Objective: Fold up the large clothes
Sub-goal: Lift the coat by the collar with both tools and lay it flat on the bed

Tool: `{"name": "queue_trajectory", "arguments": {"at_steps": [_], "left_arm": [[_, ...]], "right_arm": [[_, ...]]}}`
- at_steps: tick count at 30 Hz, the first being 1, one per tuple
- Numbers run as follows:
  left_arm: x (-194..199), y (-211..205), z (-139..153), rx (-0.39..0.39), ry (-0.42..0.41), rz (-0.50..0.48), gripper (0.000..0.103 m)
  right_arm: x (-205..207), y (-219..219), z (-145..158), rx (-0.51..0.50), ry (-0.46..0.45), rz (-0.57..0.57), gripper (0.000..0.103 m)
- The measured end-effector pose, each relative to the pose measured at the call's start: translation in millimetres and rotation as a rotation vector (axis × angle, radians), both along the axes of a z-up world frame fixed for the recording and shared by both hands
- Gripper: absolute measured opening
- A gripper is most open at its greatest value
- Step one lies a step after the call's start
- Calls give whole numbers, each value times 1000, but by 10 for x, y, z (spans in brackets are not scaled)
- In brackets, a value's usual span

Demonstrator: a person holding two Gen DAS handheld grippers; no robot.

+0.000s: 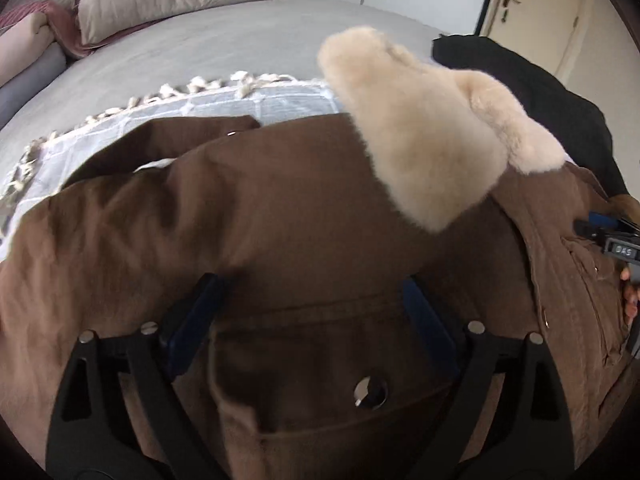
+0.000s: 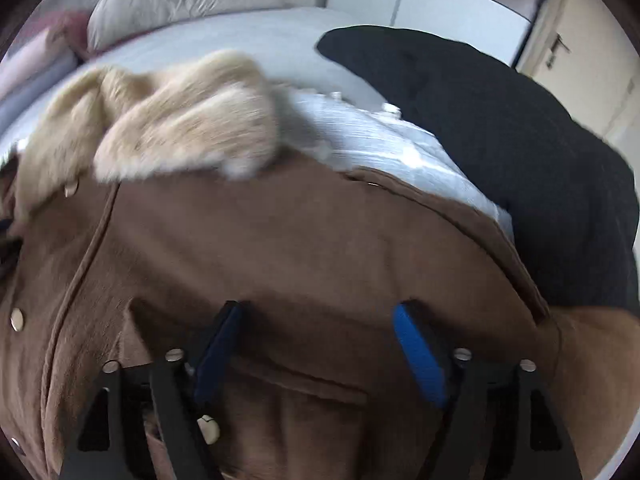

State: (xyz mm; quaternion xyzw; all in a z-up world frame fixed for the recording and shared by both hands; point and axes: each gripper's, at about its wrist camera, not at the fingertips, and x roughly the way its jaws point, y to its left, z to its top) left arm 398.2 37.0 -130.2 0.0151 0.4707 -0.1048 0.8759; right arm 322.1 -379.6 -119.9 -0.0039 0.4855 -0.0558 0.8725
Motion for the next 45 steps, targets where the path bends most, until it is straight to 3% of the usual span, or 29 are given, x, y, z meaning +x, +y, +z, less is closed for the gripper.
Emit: {"name": "queue_trajectory", "arguments": {"at_steps": [3, 6, 9, 12, 18, 24, 31, 32, 33, 34, 35, 36, 39, 40, 43, 45], "left_arm": [[-236, 146, 249, -53, 27, 4, 92], [-644, 316, 515, -57, 9, 5, 92], [-1063, 503, 686, -61, 33, 2, 92], [-1459, 718, 740, -74, 94, -30, 92], [-2293, 1085, 768, -88, 162, -84, 92], [-3014, 1421, 593, -120, 263, -80, 92], [-3731, 1665, 136, -205, 469, -106, 90], [-3814, 1675, 63, -233, 505, -105, 81], [-3899, 1673, -1, -274, 538, -110, 63], [-3978, 1667, -28, -305, 551, -113, 52], [-4049, 1661, -6, -297, 529, -109, 29], [-4103, 1671, 56, -294, 495, -111, 18], [-4199, 1909, 365, -375, 396, -73, 14], [-4213, 1999, 429, -368, 365, -60, 15], [-4205, 2001, 160, -217, 448, -52, 19], [-4243, 1860, 101, -69, 441, -74, 37]], "right_arm": [[-364, -273, 269, 104, -64, -38, 81], [-852, -581, 552, 174, -111, -71, 81], [-1454, -815, 780, 172, -114, -90, 82], [-2018, -984, 833, 239, -71, -70, 83], [-2989, -1007, 670, 385, 3, 17, 83], [-3761, -870, 383, 541, 72, 39, 83], [-4203, -645, -62, 656, 261, 22, 83], [-4236, -627, -116, 669, 280, 18, 82], [-4267, -605, -170, 708, 292, 17, 79], [-4299, -581, -193, 770, 286, 25, 52], [-4317, -573, -181, 802, 273, 28, 19], [-4339, -554, -108, 791, 248, 35, 15], [-4424, -535, 216, 702, 173, 78, 9], [-4456, -565, 298, 673, 156, 78, 9], [-4465, -590, 288, 432, 227, 41, 9], [-4431, -452, 257, 333, 273, 65, 13]]}}
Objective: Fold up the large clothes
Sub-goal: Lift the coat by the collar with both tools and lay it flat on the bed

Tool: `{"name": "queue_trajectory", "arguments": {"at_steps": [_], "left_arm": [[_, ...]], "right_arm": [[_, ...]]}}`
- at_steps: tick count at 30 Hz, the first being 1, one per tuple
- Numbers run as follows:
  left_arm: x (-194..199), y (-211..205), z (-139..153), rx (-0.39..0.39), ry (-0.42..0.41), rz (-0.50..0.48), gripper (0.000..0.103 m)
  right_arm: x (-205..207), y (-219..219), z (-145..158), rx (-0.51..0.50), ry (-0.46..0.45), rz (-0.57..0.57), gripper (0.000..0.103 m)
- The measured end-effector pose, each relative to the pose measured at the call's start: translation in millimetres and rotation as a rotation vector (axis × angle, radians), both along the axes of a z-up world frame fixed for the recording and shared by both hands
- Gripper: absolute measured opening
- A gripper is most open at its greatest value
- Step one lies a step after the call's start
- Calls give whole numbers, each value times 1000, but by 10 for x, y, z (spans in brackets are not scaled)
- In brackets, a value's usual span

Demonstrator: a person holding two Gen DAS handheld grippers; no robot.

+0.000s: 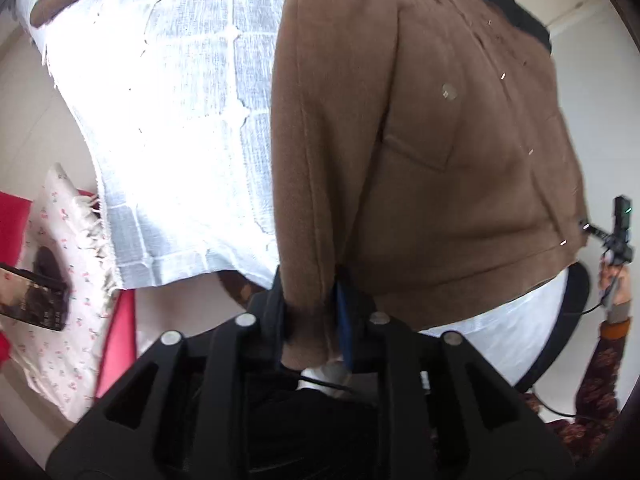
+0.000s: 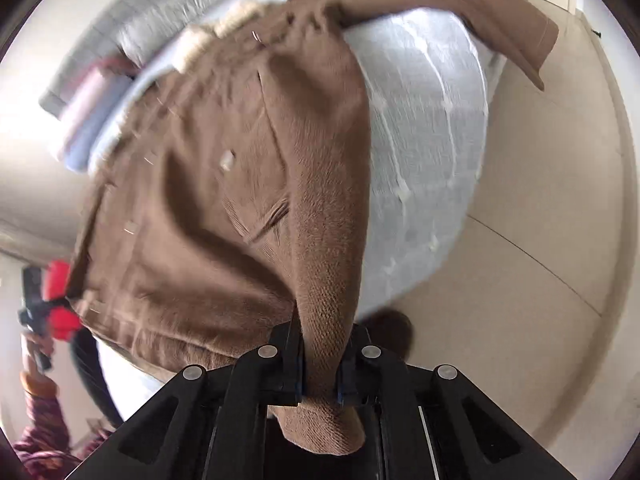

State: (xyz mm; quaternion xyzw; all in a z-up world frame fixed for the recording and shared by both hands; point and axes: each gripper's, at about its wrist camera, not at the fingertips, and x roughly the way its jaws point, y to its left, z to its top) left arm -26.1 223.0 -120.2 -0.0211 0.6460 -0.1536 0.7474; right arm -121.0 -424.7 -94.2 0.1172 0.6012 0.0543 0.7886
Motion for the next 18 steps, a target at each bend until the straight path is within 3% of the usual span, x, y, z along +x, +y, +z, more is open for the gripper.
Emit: {"name": "queue_trajectory", "arguments": {"at_steps": [2, 3, 5, 8, 9, 11, 14, 16, 18], "left_arm": [[-58, -91, 152, 79, -100, -15, 45], [-92, -117, 250, 105, -150, -13, 56], [-138, -178, 450, 131, -226, -11, 67], [-130, -343, 744, 81, -323, -25, 74], [-125, -445, 805, 45, -352, -34, 81], [-53, -618, 883, -30, -394, -64, 84], [65, -1005, 744, -82, -389, -124, 85], [134, -1177, 521, -82, -355, -165, 85], [149, -1352, 193, -22, -277, -204, 85]], "right_arm": [[-8, 173, 93, -97, -22, 36, 23], [-27, 249, 174, -130, -45, 53, 27], [-57, 391, 339, -183, -84, 86, 48], [-63, 584, 581, -236, -158, 118, 57], [-64, 663, 606, -233, -187, 124, 58], [-23, 809, 671, -206, -260, 148, 67], [115, 1042, 618, -174, -317, 189, 74], [237, 1163, 432, -143, -283, 204, 74], [315, 1198, 153, -114, -219, 198, 74]]}}
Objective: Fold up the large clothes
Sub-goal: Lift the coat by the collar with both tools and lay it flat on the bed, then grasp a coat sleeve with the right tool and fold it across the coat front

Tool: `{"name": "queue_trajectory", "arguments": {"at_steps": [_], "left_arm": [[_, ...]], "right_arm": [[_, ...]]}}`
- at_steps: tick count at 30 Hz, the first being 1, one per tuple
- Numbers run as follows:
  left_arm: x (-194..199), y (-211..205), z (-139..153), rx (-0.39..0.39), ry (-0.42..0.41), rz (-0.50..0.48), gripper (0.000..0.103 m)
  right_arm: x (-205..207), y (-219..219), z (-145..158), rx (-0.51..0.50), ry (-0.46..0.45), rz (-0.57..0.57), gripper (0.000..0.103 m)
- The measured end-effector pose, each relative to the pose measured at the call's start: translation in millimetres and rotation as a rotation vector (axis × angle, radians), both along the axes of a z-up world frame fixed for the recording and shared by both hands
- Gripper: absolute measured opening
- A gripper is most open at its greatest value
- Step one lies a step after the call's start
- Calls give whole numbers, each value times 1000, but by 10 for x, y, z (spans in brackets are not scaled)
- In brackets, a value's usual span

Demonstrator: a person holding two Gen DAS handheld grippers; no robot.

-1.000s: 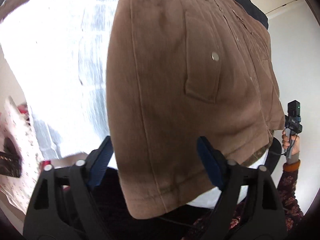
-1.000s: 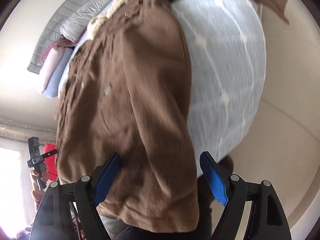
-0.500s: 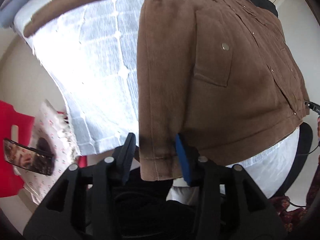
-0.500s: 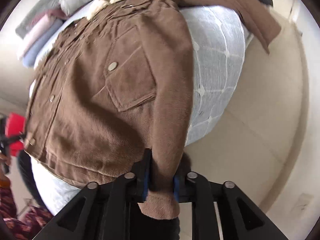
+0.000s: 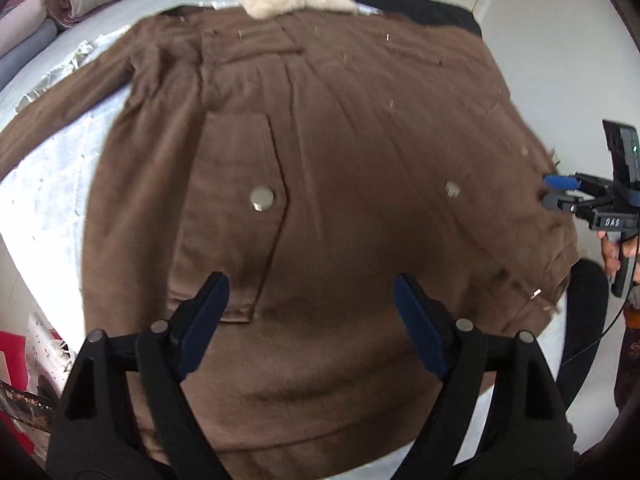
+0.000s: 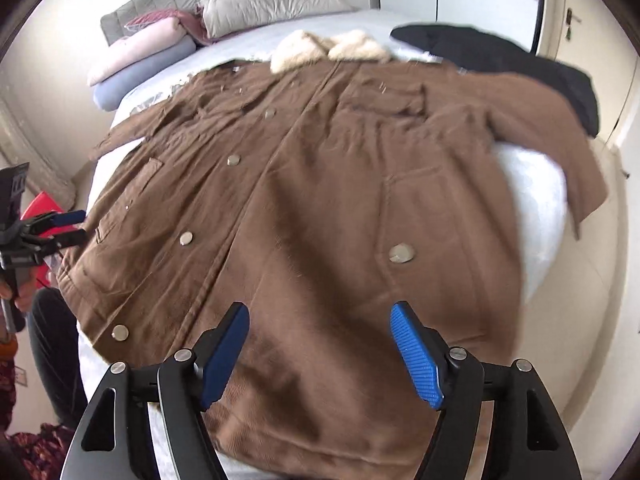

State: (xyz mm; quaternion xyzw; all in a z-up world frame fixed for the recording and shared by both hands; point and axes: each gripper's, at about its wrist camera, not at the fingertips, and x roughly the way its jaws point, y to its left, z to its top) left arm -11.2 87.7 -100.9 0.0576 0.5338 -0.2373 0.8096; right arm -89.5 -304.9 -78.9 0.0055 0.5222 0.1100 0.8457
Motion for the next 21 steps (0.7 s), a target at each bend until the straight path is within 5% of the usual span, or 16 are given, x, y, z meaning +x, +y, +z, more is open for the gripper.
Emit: {"name": "queue_trajectory", "arguments": {"at_steps": [3, 6, 10, 14, 21], "left_arm": [[-221, 19, -107, 35, -34, -49, 86], [-258, 258, -48, -28, 75, -37, 86], [-247, 450, 117, -29, 128, 23, 86], [-145, 481, 436, -79, 28, 57, 86], [366, 218, 934, -151, -104, 101, 86]], "right_arm": [[-16, -108, -176, 35, 66, -35, 75], [-109, -132, -149, -18, 97, 4, 75], [-127, -405, -12, 125, 85, -31, 75], [-18, -989, 267, 311, -31, -190, 76], [337, -2101, 373, 463, -125, -474, 77]]}}
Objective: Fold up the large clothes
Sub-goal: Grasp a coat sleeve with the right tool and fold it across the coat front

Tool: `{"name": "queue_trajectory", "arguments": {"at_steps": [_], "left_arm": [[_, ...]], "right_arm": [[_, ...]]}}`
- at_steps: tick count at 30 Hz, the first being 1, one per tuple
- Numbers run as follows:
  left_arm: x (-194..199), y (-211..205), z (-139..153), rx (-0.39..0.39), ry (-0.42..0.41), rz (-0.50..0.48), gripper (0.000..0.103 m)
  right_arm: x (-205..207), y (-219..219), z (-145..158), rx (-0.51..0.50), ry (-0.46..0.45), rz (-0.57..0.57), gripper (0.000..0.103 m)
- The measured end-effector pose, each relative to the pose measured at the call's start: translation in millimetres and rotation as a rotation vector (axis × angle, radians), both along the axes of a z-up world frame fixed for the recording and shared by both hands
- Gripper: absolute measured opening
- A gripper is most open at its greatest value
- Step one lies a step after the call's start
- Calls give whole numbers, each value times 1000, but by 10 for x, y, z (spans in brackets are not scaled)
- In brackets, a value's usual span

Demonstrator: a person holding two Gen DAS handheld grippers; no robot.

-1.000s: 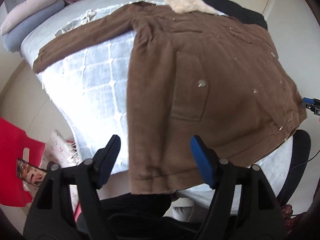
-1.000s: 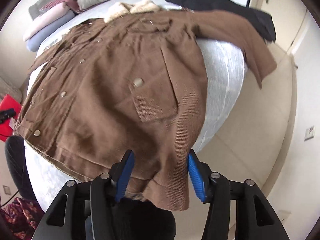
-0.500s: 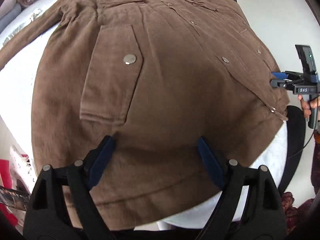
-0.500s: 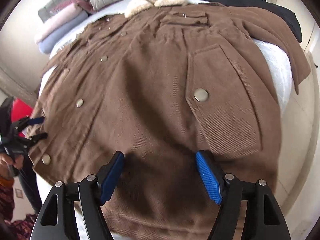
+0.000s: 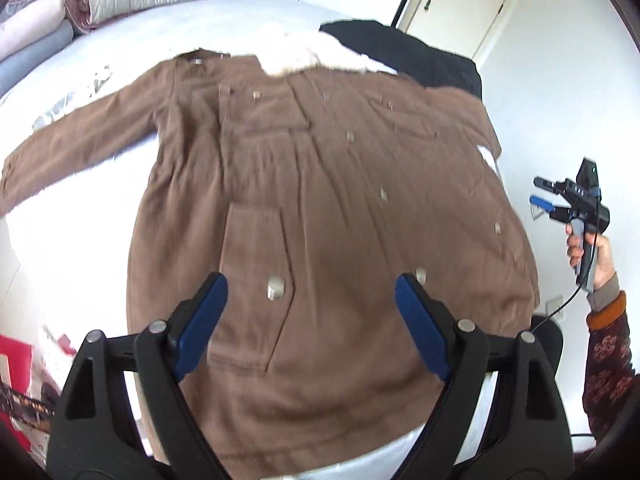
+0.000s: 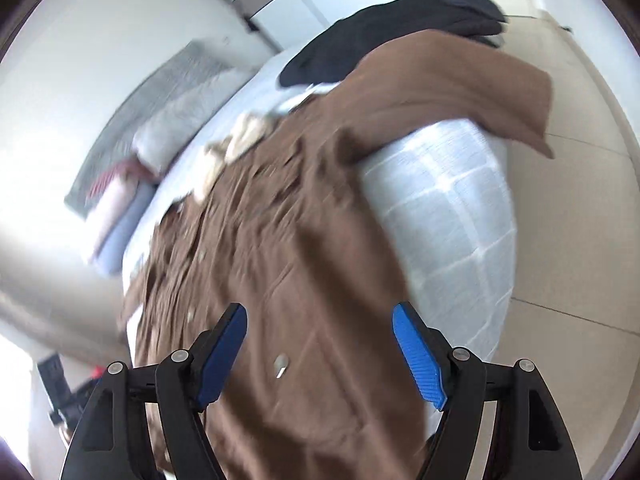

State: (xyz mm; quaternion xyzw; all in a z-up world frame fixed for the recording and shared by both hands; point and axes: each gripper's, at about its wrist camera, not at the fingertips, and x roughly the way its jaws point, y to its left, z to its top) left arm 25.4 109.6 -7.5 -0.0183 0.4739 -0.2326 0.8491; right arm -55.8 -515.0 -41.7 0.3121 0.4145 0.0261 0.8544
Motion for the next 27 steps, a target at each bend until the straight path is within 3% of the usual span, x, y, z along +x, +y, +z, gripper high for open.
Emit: {"name": "queue_trajectory", "arguments": {"at_steps": [6, 12, 18, 24, 25, 27], "left_arm": [[685, -336, 73, -78, 5, 68, 86], [1179, -739, -286, -73, 25, 93, 86], [1445, -915, -686, -68, 11, 91, 86], [1490, -835, -859, -111, -52, 89, 86], [1495, -825, -869, -123, -58, 90, 86], [1506, -820, -863, -134, -61, 89, 86]], "right_arm": [[276, -864, -355, 160, -22, -268, 77], [517, -1540, -972, 360, -40, -492, 77], [782, -1963, -1589, 561, -94, -662, 77], [1122, -2175, -1900, 669, -164, -756, 75], [1165, -2209, -1915, 676, -180, -770, 70], [1230, -2237, -1912, 671, -198, -801, 44]]}}
